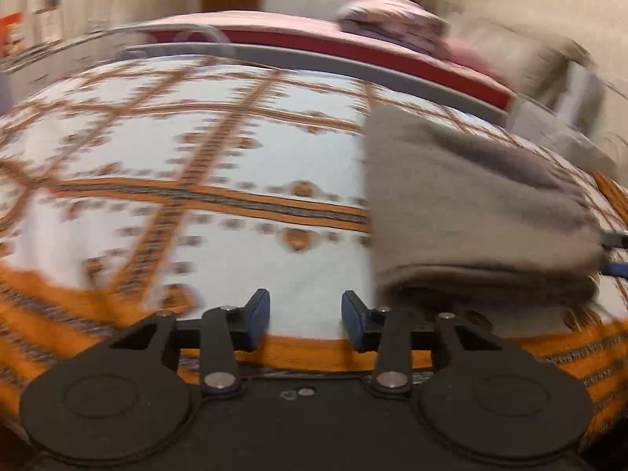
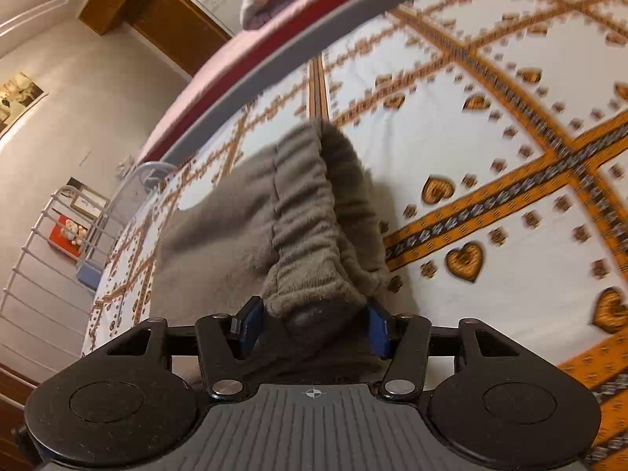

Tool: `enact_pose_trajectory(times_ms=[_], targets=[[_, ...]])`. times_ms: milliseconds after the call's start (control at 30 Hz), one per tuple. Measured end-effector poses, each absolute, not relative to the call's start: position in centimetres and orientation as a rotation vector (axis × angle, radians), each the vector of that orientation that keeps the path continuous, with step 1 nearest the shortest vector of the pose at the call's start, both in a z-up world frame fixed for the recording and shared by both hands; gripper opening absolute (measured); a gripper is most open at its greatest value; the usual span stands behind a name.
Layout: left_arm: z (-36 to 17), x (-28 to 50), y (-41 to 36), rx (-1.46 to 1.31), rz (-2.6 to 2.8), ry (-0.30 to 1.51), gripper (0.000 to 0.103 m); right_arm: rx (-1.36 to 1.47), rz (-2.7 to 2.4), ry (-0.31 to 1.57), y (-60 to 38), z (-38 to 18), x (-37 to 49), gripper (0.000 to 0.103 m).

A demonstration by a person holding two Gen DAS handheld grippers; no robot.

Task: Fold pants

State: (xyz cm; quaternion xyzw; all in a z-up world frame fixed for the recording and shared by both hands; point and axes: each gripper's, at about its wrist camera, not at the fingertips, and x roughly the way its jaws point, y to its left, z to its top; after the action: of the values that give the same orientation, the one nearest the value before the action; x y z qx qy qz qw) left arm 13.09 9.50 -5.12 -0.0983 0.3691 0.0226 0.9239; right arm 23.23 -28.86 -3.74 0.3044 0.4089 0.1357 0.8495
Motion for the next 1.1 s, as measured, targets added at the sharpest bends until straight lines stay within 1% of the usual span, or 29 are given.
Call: enact_pose_trajectory(times_ms=[100,133,233,300,333,367,433,467,500,567,633,733,800,900,967,1067,1100], targets=[[-4.2,12.7,11.4,-0.278,0.069,0.729,0.031,0.552,0.226,0.78,-29.6,-1.3,22.0,0.054],[-4.0,12.8,11.4,-0.278,0.061,0.713,0.035,0.559,0.242,0.743,-29.9,-0.8,21.4,0.054],[-3.6,14.2,10.0,-0.26,0.009,0.703,0.042,0.555,0.309,0.672,-29.5,0.1,20.8,0.054],[-3.7,15.3,8.2,-0.223,-0.032,0.71,0.066,0.501,0.333,0.683,-28.0,0.2,21.4,0.054],[-4.0,16.1,7.3,-0.193,-0.048,0.718,0.072,0.466,0.339,0.698,-27.3,-0.1,21.8,0.054],[-4.3,16.7,6.5,-0.166,-0.058,0.747,0.074,0.419,0.335,0.726,-26.7,-0.6,22.5,0.055],[-4.8,18.1,6.0,-0.166,-0.076,0.804,0.068,0.322,0.296,0.846,-25.6,-2.5,23.6,0.061],[-4.4,18.3,6.3,-0.187,-0.079,0.797,0.061,0.348,0.296,0.878,-25.8,-3.1,23.8,0.066],[-3.6,18.7,6.6,-0.198,-0.078,0.78,0.056,0.389,0.299,0.882,-26.3,-3.3,23.9,0.066],[-2.3,19.5,7.1,-0.178,-0.079,0.74,0.057,0.405,0.3,0.81,-27.1,-1.7,23.4,0.066],[-1.9,21.0,7.7,-0.174,-0.102,0.742,0.058,0.391,0.324,0.717,-27.8,0.0,23.3,0.066],[-2.0,23.8,8.5,-0.192,-0.113,0.766,0.059,0.428,0.33,0.688,-28.9,0.8,25.2,0.066],[-1.9,25.6,8.4,-0.206,-0.13,0.757,0.06,0.392,0.317,0.671,-28.7,0.7,26.8,0.066],[-1.9,27.8,7.5,-0.209,-0.154,0.761,0.064,0.369,0.37,0.644,-27.7,0.6,28.6,0.066],[-2.8,29.6,6.7,-0.197,-0.172,0.786,0.065,0.291,0.347,0.657,-26.1,0.2,29.8,0.066],[-5.0,31.6,6.5,-0.18,-0.181,0.865,0.073,0.131,0.245,0.745,-24.5,-2.1,31.6,0.066],[-5.4,31.8,7.0,-0.203,-0.183,0.874,0.073,0.128,0.239,0.777,-24.8,-3.2,32.0,0.07]])
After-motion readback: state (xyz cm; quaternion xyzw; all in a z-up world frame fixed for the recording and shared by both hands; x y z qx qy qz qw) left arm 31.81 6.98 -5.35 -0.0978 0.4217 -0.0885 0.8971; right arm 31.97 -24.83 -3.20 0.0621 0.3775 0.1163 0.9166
